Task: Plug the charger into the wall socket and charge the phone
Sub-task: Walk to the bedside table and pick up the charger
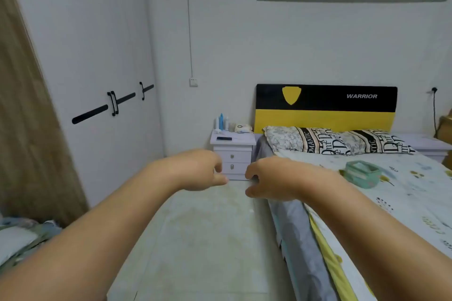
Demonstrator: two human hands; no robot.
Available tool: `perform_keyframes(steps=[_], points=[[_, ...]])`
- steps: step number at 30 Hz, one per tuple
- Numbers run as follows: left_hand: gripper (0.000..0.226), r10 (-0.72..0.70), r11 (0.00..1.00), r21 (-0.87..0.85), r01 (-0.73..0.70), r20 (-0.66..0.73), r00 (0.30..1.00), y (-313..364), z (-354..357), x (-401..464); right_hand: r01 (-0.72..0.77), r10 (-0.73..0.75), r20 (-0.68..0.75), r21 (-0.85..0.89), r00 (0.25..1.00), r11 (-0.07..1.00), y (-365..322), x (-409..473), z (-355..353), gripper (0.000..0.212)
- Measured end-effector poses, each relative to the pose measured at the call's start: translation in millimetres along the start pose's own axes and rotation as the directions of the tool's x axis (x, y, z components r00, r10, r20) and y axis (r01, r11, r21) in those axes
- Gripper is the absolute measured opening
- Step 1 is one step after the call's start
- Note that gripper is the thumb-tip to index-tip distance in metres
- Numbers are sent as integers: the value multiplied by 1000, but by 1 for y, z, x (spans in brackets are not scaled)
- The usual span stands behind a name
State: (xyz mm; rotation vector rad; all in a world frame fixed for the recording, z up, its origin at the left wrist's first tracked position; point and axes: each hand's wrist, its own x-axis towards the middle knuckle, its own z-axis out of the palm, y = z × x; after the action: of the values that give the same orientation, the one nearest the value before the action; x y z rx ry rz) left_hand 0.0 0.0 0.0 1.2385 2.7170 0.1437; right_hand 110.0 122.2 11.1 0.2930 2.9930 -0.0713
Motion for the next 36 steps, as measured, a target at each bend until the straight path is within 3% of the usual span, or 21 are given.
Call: perform_keyframes(steps=[6,19,27,36], points=[[42,-27,1000,-4,27,45,999,-30,14,36,-21,19,100,22,995,1000,5,45,13,44],[49,22,1000,-16,-22,-2,1000,-119,23,156,-123,120,82,32,989,992,25,180,28,35],[53,25,999,-38,-24,8,1000,-140,32,224,-108,104,116,35,988,993,54,254,32,40],[46,-12,999,-50,12,0,1000,-129,16,334,-54,52,37,45,998,998,134,347,21,37]])
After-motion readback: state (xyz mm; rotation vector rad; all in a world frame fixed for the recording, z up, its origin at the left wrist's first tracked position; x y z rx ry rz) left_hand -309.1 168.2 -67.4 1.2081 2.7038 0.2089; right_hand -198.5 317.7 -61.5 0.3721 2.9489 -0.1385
